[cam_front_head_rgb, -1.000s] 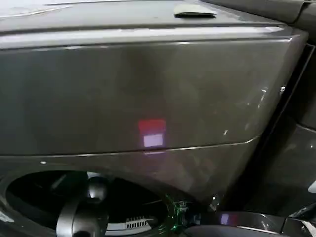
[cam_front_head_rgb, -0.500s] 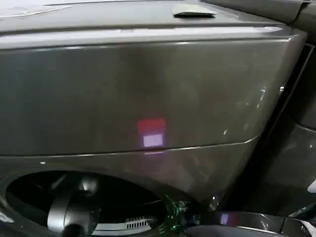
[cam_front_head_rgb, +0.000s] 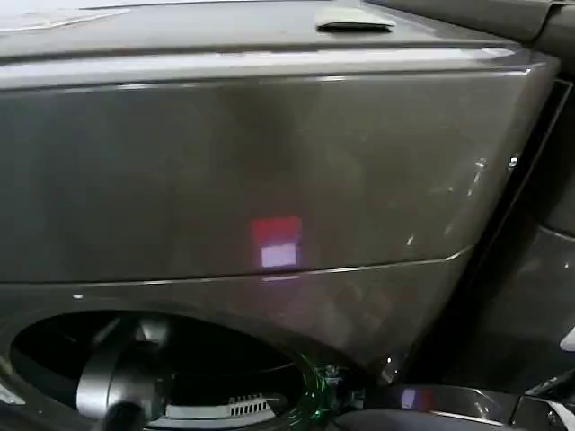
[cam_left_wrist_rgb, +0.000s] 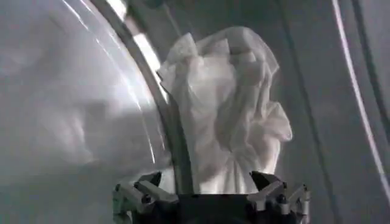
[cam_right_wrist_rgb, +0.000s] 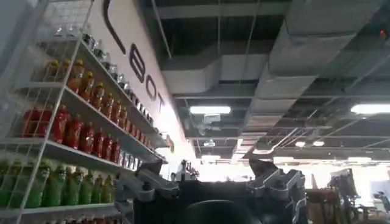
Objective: Grasp the clothes from the dryer.
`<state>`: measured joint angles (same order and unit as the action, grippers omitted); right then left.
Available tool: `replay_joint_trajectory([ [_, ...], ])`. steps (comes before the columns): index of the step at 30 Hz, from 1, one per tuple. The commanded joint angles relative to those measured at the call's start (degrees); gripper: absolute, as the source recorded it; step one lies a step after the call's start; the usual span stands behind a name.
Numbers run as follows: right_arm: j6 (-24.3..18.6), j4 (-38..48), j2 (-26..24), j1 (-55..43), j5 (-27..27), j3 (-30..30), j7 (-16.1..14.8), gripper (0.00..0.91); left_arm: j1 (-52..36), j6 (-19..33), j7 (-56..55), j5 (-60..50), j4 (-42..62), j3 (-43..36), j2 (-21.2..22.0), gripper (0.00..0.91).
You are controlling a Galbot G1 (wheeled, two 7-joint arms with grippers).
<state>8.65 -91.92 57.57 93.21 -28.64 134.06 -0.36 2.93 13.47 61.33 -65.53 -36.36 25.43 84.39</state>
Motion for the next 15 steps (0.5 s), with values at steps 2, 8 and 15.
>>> replay_joint_trajectory([
  [2, -0.27, -0.20, 0.44, -0.11, 0.07, -0.51, -0.01, 0.907, -0.44, 2.14, -7.94, -0.55, 1.73, -0.25, -0.14, 0.907],
  [8, -0.46, -0.34, 0.69, -0.36, 0.39, -0.89, 0.00, 0.907, -0.37, 3.50, -9.90, 2.88, 2.45, -1.93, 0.20, 0.907],
  [15, -1.10, -0.76, 1.52, -0.38, 1.27, -1.56, -0.07, 0.907, 1.01, 4.95, -9.52, 10.24, 4.64, -3.76, -0.06, 0.907],
])
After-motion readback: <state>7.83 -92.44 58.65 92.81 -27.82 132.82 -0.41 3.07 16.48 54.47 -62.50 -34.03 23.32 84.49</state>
